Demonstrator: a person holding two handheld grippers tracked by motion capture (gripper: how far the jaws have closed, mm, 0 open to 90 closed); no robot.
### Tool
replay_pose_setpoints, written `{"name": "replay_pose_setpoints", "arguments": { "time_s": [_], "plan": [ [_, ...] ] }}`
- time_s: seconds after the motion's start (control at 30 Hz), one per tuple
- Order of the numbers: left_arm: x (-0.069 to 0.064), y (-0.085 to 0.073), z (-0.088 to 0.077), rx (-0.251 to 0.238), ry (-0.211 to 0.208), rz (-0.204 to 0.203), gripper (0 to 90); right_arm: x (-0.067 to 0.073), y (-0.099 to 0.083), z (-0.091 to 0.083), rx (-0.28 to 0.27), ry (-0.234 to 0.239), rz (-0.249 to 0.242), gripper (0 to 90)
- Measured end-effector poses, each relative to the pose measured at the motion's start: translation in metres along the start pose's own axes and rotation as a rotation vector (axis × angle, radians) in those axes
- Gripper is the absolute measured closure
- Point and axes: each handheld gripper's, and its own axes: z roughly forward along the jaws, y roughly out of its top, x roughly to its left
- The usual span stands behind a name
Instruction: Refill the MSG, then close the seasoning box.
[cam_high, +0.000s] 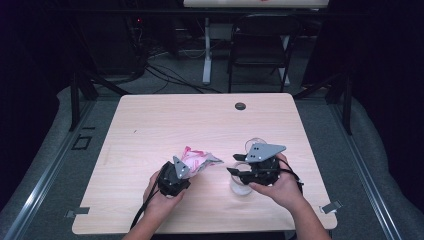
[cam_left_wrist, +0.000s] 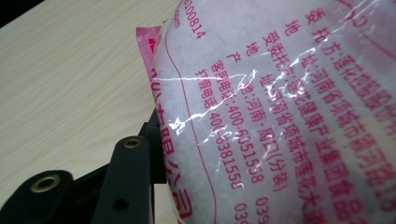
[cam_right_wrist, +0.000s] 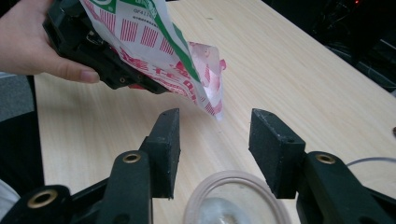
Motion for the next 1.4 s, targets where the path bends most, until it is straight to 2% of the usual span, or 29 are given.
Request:
{"name": "replay_pose_setpoints", "arguments": {
  "time_s": [0.2, 0.4, 0.57, 0.63, 0.9, 1.13, 1.33, 1.4],
  "plan": [
    [0.002, 0.016, 0.004, 0.007, 0.007, 0.027, 57.4, -0.014, 0.009, -0.008, -0.020, -0.051, -0.040, 48.4],
    [0.000, 0.029, 0.011, 0.014, 0.005, 0.049, 57.4, -0.028, 0.016, -0.013, 0.022, -0.061, -0.104, 47.8],
    [-0.005, 0.039, 0.016, 0.016, 0.009, 0.076, 57.5, -0.036, 0.014, -0.014, 0.039, -0.051, -0.112, 46.6],
    [-0.007, 0.042, 0.017, 0.016, 0.011, 0.085, 57.5, -0.037, 0.012, -0.016, 0.036, -0.064, -0.110, 46.4],
    [-0.016, 0.049, 0.017, 0.013, 0.020, 0.127, 57.5, -0.028, 0.012, -0.016, 0.025, -0.064, -0.154, 43.6],
    [-0.016, 0.052, 0.016, 0.016, 0.033, 0.153, 57.5, -0.023, 0.014, -0.016, 0.013, -0.063, -0.186, 43.3],
    [-0.020, 0.056, 0.016, 0.012, 0.053, 0.189, 57.6, -0.017, 0.015, -0.013, 0.012, -0.054, -0.222, 43.9],
    [-0.022, 0.058, 0.015, 0.012, 0.058, 0.213, 57.6, -0.015, 0.016, -0.013, 0.009, -0.054, -0.232, 44.3]
  ]
}}
